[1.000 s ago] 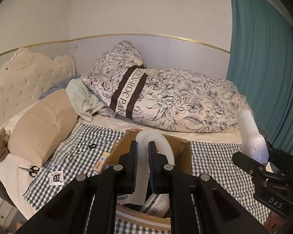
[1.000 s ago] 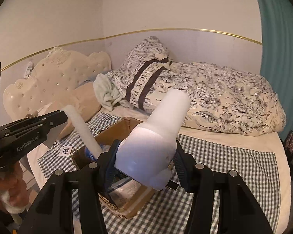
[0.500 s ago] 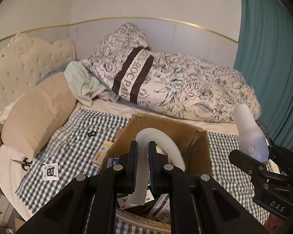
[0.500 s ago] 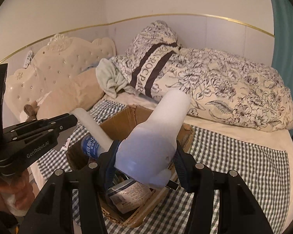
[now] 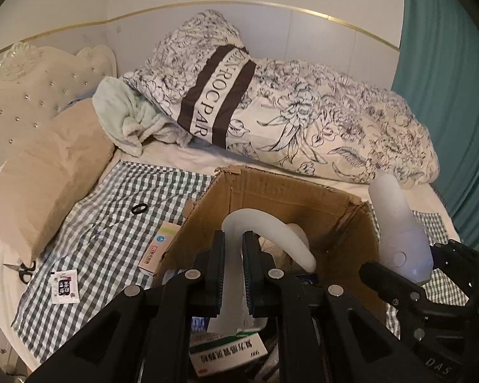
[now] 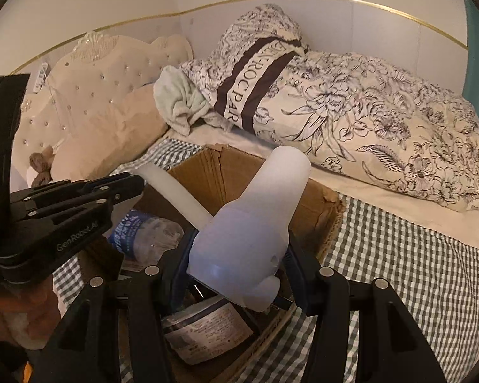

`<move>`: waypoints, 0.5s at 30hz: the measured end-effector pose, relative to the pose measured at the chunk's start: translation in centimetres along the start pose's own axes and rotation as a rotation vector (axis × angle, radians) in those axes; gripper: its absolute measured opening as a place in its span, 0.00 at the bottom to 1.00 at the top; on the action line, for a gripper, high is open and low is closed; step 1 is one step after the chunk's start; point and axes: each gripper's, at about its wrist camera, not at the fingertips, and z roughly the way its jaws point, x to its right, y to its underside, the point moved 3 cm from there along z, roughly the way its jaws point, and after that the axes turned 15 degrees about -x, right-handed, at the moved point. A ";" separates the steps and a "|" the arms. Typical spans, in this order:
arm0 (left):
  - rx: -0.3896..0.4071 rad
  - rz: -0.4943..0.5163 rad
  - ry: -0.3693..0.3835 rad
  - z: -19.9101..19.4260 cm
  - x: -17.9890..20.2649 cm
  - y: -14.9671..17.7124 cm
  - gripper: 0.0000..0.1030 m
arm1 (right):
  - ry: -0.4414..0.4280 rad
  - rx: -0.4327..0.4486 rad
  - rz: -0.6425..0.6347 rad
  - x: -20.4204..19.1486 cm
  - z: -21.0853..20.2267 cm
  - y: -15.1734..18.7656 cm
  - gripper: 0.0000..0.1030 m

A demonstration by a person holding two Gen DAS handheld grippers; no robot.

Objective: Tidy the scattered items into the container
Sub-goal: 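Lower tube with left tool while right tool lowers bottle into box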

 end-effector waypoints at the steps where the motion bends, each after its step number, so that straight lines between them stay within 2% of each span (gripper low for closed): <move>1: -0.006 0.003 -0.001 0.5 0.1 -0.1 0.10 | -0.004 -0.007 0.000 0.1 0.5 -0.1 0.51; 9: -0.055 0.015 -0.010 4.2 0.6 -1.2 0.10 | -0.008 -0.055 -0.015 1.1 4.0 -0.6 0.51; 15: -0.093 0.034 -0.009 5.2 1.0 -2.0 0.12 | -0.013 -0.081 -0.012 1.7 5.9 -1.0 0.51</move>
